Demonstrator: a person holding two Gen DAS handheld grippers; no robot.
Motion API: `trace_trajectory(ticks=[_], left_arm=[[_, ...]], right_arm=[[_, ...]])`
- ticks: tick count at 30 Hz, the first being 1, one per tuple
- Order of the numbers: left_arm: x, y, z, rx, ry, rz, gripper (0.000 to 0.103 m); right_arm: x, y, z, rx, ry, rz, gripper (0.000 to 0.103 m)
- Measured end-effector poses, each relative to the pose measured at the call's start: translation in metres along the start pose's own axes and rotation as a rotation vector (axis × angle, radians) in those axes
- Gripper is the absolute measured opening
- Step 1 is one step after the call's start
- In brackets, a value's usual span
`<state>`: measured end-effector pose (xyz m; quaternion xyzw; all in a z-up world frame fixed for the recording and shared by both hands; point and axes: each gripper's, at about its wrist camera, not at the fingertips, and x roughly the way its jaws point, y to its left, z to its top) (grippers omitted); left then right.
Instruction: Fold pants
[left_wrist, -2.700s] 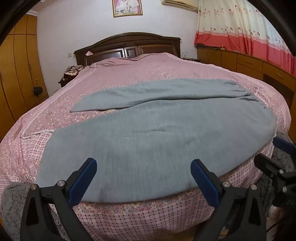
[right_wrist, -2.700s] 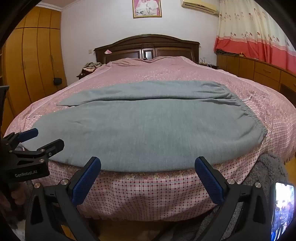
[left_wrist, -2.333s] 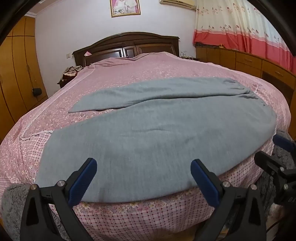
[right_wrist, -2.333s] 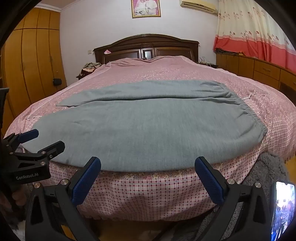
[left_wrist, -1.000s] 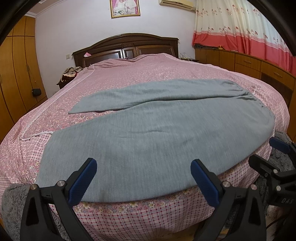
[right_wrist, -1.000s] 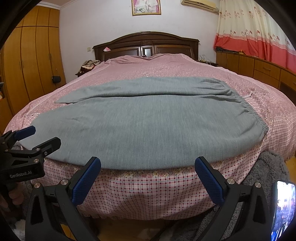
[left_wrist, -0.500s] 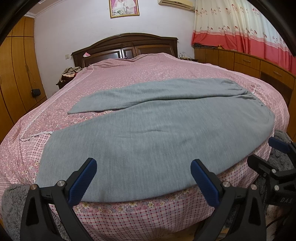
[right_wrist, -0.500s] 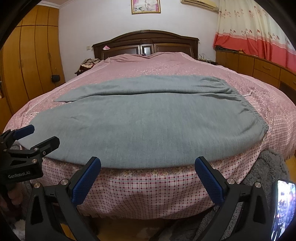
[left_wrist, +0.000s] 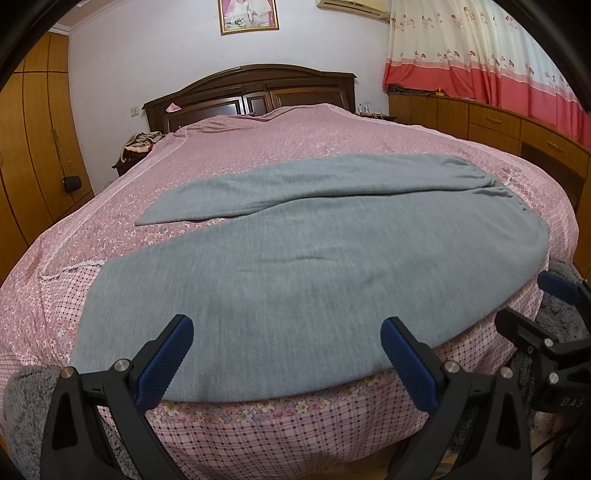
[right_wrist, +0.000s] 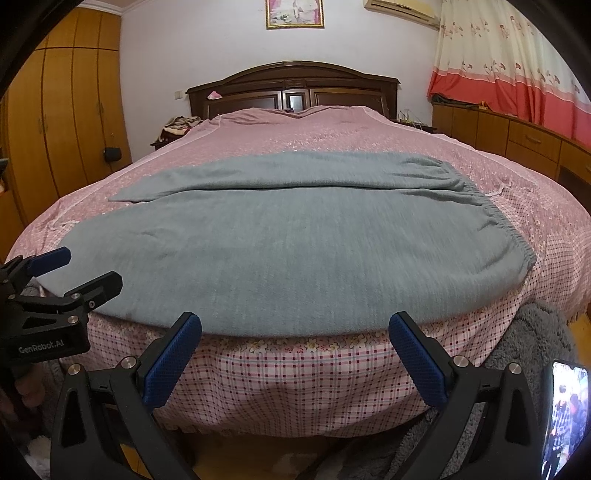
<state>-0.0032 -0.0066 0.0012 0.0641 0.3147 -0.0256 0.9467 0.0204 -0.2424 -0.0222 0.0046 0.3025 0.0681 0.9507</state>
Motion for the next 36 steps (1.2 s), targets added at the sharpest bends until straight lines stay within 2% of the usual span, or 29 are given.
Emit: trace_trajectory(ticks=[19, 23, 27, 29, 30, 32, 33, 36], left_arm=[[0.002, -0.001, 0.0, 0.002, -0.001, 0.0, 0.103], [0.0, 0.002, 0.003, -0.012, -0.008, -0.037, 0.103], [0.003, 0.005, 0.014, -0.018, 0.006, -0.098, 0.103], [0.006, 0.006, 0.022, -0.005, 0.009, -0.146, 0.103], [0.006, 0.006, 0.027, 0.008, 0.007, -0.163, 0.103], [0.009, 0.005, 0.039, 0.043, 0.005, -0.183, 0.103], [0.011, 0.004, 0.047, 0.074, 0.003, -0.192, 0.103], [0.017, 0.003, 0.07, 0.124, -0.02, -0.191, 0.103]], right_arm=[[0.001, 0.0, 0.0, 0.006, 0.01, 0.0, 0.103], [-0.002, -0.006, 0.01, 0.047, 0.029, 0.021, 0.103], [-0.012, -0.02, 0.027, 0.098, -0.002, 0.086, 0.103], [-0.024, -0.029, 0.039, 0.113, -0.059, 0.142, 0.103], [-0.036, -0.04, 0.05, 0.134, -0.127, 0.21, 0.103], [-0.046, -0.056, 0.07, 0.139, -0.185, 0.285, 0.103], [-0.046, -0.065, 0.083, 0.132, -0.184, 0.314, 0.103], [-0.028, -0.095, 0.122, 0.184, -0.078, 0.352, 0.103]])
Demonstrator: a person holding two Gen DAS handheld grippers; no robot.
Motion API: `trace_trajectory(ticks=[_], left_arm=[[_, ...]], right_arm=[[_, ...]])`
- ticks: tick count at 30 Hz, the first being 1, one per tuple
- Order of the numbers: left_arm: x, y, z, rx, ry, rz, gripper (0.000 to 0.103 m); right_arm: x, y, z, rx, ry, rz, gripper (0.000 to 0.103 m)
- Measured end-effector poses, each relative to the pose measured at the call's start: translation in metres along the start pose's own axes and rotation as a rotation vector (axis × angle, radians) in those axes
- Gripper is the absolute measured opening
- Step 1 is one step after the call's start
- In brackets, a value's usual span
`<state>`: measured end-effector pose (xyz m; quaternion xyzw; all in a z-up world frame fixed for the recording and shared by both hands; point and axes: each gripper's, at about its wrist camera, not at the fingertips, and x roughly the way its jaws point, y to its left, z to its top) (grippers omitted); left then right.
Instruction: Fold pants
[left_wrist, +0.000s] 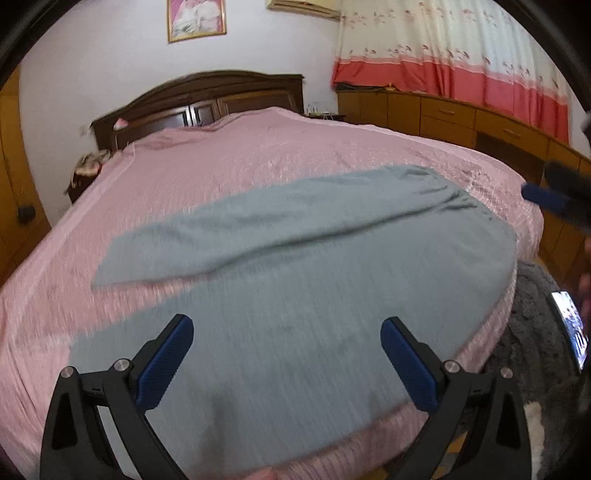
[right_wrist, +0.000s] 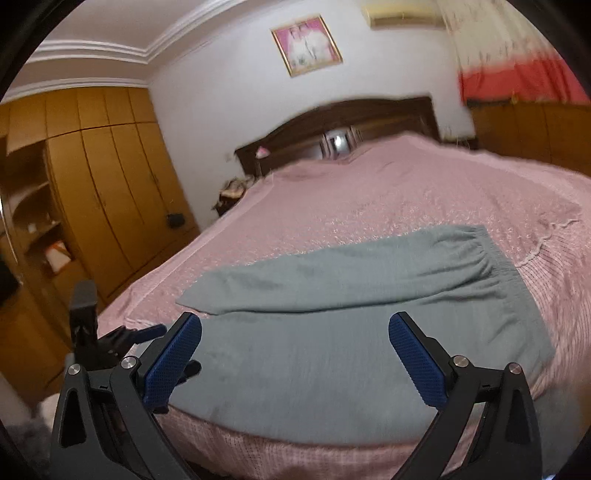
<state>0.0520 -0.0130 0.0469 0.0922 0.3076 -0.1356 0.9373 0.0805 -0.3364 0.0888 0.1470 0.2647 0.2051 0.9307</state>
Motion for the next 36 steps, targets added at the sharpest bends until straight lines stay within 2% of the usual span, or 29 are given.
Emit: trace_trajectory(ticks=[3, 5, 7, 8, 10, 11, 12, 14, 15, 16, 18, 19, 21, 23, 26, 29, 31, 33, 36], left_arm=[[0.013, 0.011, 0.029, 0.031, -0.023, -0.053, 0.103], [0.033, 0.014, 0.056, 0.154, 0.02, -0.074, 0.103], [0.051, 0.015, 0.077, 0.29, 0.053, -0.08, 0.103], [0.059, 0.015, 0.085, 0.354, 0.052, -0.085, 0.103], [0.078, 0.018, 0.105, 0.468, 0.071, -0.094, 0.103], [0.089, 0.022, 0.114, 0.501, 0.104, -0.112, 0.103], [0.099, 0.026, 0.123, 0.525, 0.136, -0.144, 0.103], [0.117, 0.033, 0.142, 0.572, 0.164, -0.218, 0.103], [0.127, 0.036, 0.151, 0.613, 0.172, -0.248, 0.103], [0.135, 0.036, 0.156, 0.642, 0.181, -0.264, 0.102], [0.156, 0.041, 0.168, 0.688, 0.22, -0.317, 0.089], [0.168, 0.042, 0.172, 0.696, 0.257, -0.354, 0.084], [0.197, 0.047, 0.181, 0.696, 0.323, -0.399, 0.063], [0.216, 0.049, 0.183, 0.718, 0.356, -0.425, 0.053], [0.243, 0.045, 0.179, 0.784, 0.392, -0.461, 0.052], [0.266, 0.046, 0.174, 0.803, 0.456, -0.517, 0.048], [0.273, 0.049, 0.172, 0.804, 0.462, -0.534, 0.053], [0.281, 0.055, 0.172, 0.78, 0.466, -0.531, 0.069], [0.294, 0.065, 0.174, 0.696, 0.531, -0.553, 0.068]], right_arm=[[0.02, -0.032, 0.044, 0.068, 0.027, 0.133, 0.103], [0.043, -0.046, 0.073, 0.032, 0.076, 0.186, 0.103], [0.073, -0.055, 0.102, -0.059, 0.132, 0.154, 0.103], [0.092, -0.058, 0.119, -0.135, 0.167, 0.144, 0.103], [0.121, -0.055, 0.137, -0.256, 0.243, 0.182, 0.103], [0.14, -0.047, 0.148, -0.388, 0.305, 0.212, 0.103], [0.15, -0.039, 0.15, -0.485, 0.349, 0.221, 0.102], [0.174, -0.014, 0.146, -0.793, 0.48, 0.234, 0.098], [0.19, -0.001, 0.139, -0.941, 0.585, 0.288, 0.094], [0.199, -0.001, 0.135, -0.972, 0.65, 0.327, 0.09], [0.233, 0.002, 0.134, -0.963, 0.821, 0.374, 0.087], [0.253, 0.003, 0.134, -0.983, 0.889, 0.375, 0.082], [0.276, 0.0, 0.133, -1.002, 0.959, 0.4, 0.071], [0.308, -0.01, 0.134, -0.954, 1.057, 0.455, 0.066], [0.338, -0.026, 0.129, -0.942, 1.183, 0.467, 0.06], [0.358, -0.041, 0.122, -0.958, 1.232, 0.439, 0.057], [0.369, -0.047, 0.122, -0.922, 1.235, 0.448, 0.054], [0.377, -0.057, 0.125, -0.855, 1.251, 0.472, 0.053], [0.385, -0.068, 0.124, -0.795, 1.293, 0.484, 0.053]])
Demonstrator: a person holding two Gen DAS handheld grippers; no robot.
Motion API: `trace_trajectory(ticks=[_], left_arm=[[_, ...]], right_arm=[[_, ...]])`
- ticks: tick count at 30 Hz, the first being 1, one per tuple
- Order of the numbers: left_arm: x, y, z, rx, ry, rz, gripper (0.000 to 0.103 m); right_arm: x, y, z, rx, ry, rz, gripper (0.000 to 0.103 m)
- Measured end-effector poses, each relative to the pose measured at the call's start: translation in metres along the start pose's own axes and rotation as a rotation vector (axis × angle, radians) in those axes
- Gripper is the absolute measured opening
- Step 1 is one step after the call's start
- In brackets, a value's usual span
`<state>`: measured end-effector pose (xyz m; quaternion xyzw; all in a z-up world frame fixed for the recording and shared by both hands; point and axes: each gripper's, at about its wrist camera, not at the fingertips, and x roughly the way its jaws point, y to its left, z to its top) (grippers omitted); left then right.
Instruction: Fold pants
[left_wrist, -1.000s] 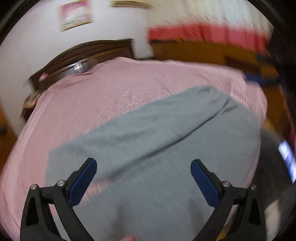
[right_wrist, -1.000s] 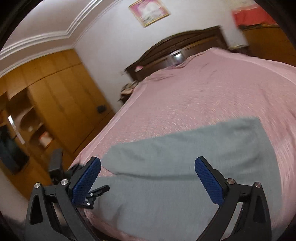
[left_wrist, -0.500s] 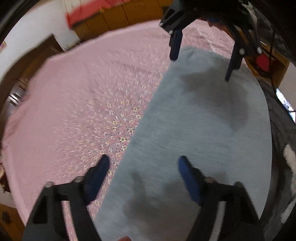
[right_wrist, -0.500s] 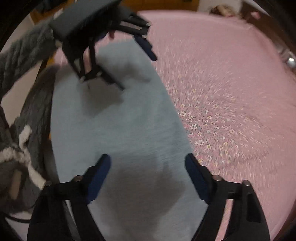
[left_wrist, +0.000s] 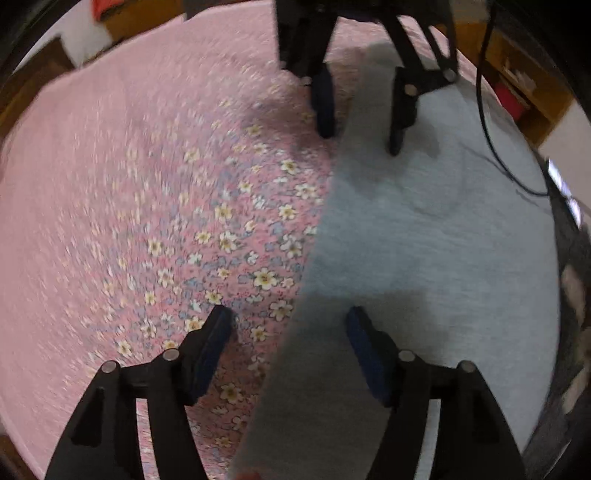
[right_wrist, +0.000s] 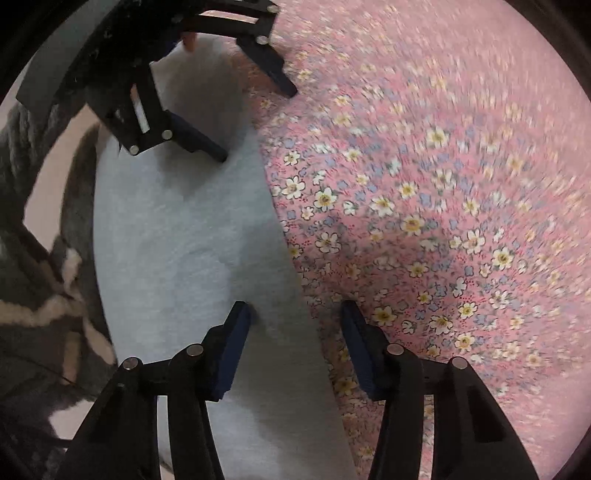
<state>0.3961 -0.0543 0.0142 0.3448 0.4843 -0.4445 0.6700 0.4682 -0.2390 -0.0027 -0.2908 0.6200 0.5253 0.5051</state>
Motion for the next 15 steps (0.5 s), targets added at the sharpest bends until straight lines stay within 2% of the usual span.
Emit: trace_trajectory(ticks=[1, 2, 3, 4, 5, 6, 7, 10, 15], left_arm=[[0.0, 0.002, 0.0, -0.018, 0.002, -0.009, 0.067], [-0.001, 0.005, 0.0, -0.033, 0.005, -0.013, 0.059], [-0.003, 0.006, -0.001, -0.042, 0.008, -0.025, 0.042], [-0.006, 0.007, -0.003, -0.049, 0.012, -0.052, 0.031], [-0.008, 0.005, -0.004, -0.05, 0.014, -0.068, 0.014], [-0.01, 0.003, -0.005, -0.048, 0.019, -0.067, 0.007], [-0.012, 0.002, -0.007, -0.047, 0.017, -0.055, 0.005], [-0.021, -0.007, -0.012, -0.053, -0.01, 0.0, 0.003], [-0.057, -0.027, -0.019, -0.082, -0.057, 0.107, 0.003]], right_arm=[[-0.005, -0.01, -0.001, 0.001, 0.005, 0.004, 0.053], [-0.007, -0.009, -0.002, -0.008, 0.009, -0.003, 0.053], [-0.008, -0.01, 0.0, -0.019, 0.015, -0.011, 0.05], [-0.006, -0.006, 0.001, -0.028, 0.018, -0.016, 0.039], [-0.005, -0.006, 0.003, -0.038, 0.022, -0.014, 0.032], [-0.006, -0.005, 0.002, -0.042, 0.03, -0.023, 0.018], [-0.006, -0.003, 0.001, -0.036, 0.037, -0.036, 0.012], [-0.004, 0.011, 0.014, -0.036, 0.035, -0.116, 0.007], [-0.002, 0.069, 0.007, -0.072, 0.026, -0.311, 0.004]])
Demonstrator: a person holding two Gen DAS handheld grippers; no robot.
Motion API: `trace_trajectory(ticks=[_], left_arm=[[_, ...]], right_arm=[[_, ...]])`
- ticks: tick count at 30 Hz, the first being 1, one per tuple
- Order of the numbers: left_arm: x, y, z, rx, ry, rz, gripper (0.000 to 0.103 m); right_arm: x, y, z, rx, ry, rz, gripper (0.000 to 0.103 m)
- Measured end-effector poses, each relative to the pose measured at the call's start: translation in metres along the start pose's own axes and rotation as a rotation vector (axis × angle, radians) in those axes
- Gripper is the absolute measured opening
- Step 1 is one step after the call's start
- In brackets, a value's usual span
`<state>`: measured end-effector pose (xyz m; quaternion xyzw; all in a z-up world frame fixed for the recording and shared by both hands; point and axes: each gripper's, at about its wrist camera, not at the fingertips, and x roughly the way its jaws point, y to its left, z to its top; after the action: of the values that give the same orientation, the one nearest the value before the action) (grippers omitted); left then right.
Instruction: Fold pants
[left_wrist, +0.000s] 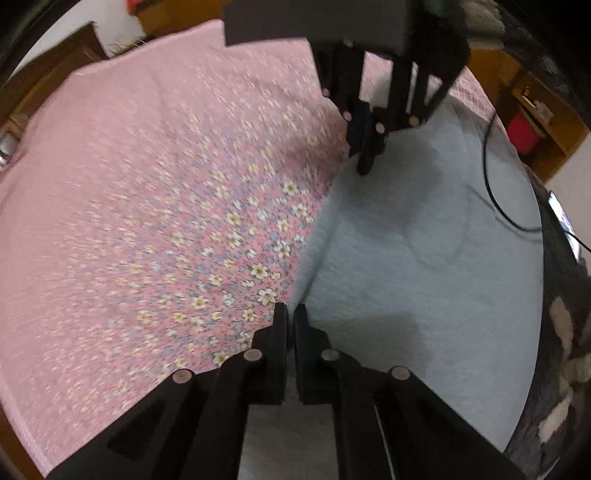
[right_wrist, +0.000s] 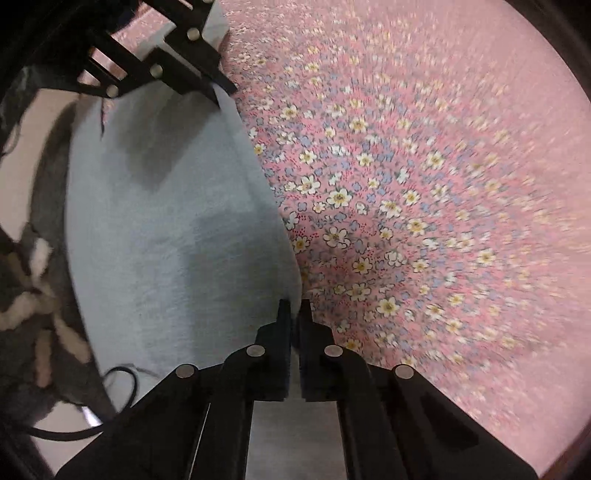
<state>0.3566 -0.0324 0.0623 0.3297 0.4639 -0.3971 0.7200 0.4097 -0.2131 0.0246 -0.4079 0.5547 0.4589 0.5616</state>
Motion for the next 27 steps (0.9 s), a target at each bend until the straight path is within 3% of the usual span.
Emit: trace_trajectory(ticks=[2, 5, 10, 15, 23, 27], left_arm=[[-0.016, -0.016, -0.011, 0.008, -0.013, 0.054, 0.003], [-0.031, -0.05, -0.014, 0.01, -0.047, 0.247, 0.003], [-0.056, -0.106, -0.036, -0.035, -0.126, 0.458, 0.003], [-0.064, -0.171, -0.05, -0.013, -0.125, 0.528, 0.003], [-0.086, -0.254, -0.085, 0.013, -0.141, 0.583, 0.003], [-0.09, -0.292, -0.1, 0.027, -0.124, 0.582, 0.002]], right_arm=[[-0.01, 0.022, -0.004, -0.022, -0.054, -0.108, 0.004], [-0.029, 0.062, -0.017, -0.052, -0.158, -0.287, 0.004], [-0.049, 0.131, -0.04, -0.102, -0.213, -0.508, 0.004], [-0.051, 0.231, -0.059, -0.249, -0.195, -0.746, 0.004], [-0.025, 0.324, -0.086, -0.343, -0.185, -0.939, 0.003], [-0.005, 0.356, -0.102, -0.385, -0.17, -0.932, 0.004]])
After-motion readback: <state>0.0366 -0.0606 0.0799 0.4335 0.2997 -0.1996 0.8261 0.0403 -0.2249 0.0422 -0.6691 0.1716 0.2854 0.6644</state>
